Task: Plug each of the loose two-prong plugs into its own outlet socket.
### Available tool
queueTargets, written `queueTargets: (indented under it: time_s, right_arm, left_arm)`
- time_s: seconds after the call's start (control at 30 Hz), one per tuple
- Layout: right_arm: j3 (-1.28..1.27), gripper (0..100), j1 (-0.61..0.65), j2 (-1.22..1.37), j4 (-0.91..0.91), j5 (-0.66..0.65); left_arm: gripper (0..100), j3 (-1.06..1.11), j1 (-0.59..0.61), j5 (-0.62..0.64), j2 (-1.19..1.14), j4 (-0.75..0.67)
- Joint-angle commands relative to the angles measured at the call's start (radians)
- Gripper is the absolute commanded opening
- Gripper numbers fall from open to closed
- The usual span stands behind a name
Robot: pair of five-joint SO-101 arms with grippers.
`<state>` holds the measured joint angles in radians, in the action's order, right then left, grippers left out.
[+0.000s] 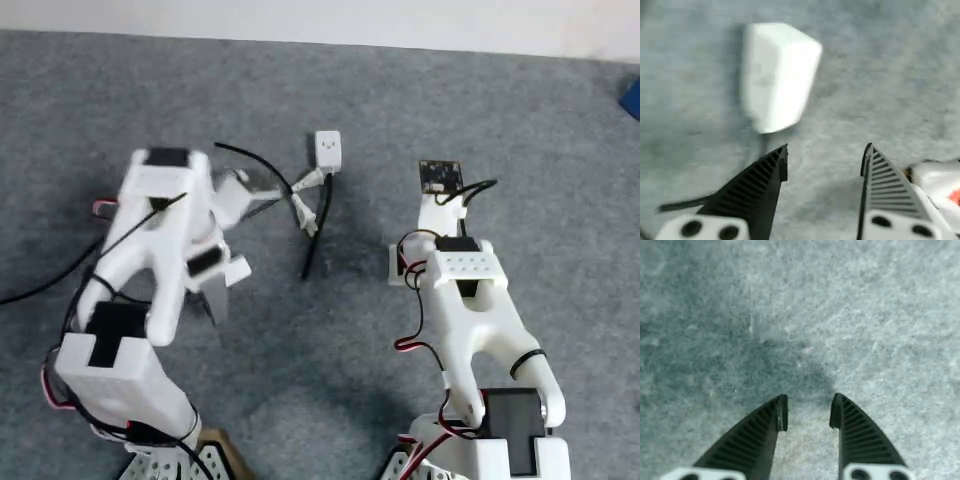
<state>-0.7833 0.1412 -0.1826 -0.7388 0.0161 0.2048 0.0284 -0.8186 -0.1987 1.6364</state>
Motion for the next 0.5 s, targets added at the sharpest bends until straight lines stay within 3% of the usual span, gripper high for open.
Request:
queueTargets:
  time_s: [0.0,0.2,0.47]
  right_arm:
    - [0.041,15.2,0.007,-0.004,0.013,0.005]
    - [0.041,15.2,0.007,-0.004,0.013,0.005]
    - [0.041,15.2,0.008,-0.004,0.013,0.005]
  left_arm:
    - [25,0.099,-0.107,0.023,0.070,0.014]
    - [25,0.202,-0.197,0.103,0.117,-0.155]
    - [25,-0.004,-0.120,0.118,-0.148,-0.198]
